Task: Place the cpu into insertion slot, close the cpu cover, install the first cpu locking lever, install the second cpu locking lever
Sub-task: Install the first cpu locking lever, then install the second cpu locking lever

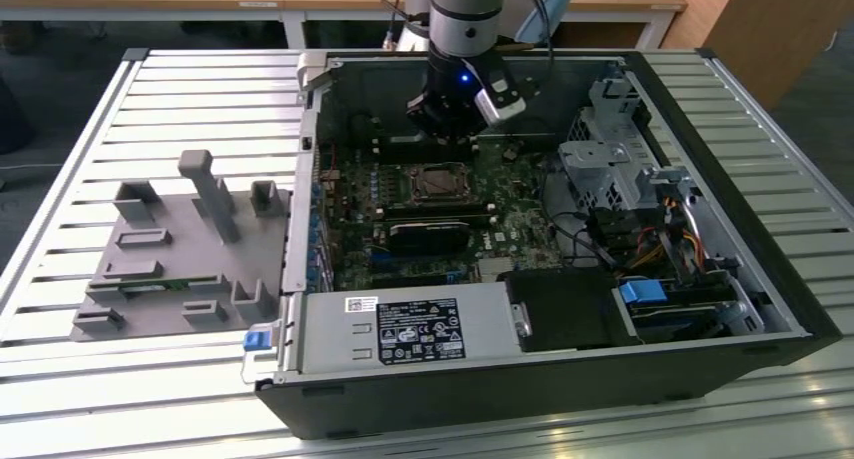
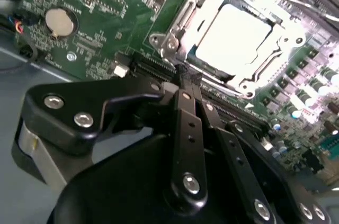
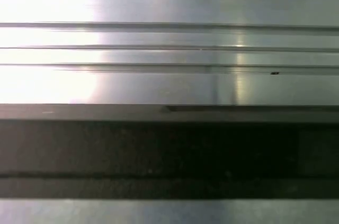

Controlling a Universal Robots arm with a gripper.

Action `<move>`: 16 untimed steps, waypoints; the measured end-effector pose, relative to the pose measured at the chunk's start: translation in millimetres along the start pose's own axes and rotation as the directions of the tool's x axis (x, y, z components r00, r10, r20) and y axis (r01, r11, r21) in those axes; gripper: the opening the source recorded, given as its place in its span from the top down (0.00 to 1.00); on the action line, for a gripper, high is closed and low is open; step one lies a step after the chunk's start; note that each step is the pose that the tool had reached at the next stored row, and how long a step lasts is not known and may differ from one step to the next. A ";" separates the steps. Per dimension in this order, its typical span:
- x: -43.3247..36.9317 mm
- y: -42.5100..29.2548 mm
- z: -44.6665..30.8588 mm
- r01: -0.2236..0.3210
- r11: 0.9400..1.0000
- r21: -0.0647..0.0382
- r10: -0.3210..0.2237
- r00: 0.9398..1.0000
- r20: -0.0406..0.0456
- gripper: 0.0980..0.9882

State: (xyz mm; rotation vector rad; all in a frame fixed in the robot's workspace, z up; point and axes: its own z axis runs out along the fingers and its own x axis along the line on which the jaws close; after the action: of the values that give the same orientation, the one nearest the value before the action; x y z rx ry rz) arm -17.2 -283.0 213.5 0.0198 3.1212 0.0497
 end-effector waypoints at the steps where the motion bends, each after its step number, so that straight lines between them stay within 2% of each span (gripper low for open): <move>1: 0.0 -1.0 -0.1 0.000 1.000 0.000 0.000 1.000 0.000 0.99; 16: -0.2 -10.0 -0.4 0.000 1.000 0.000 0.000 1.000 0.000 0.99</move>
State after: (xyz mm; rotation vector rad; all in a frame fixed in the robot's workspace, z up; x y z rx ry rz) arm -17.2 -293.0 213.5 0.0200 3.1213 0.0494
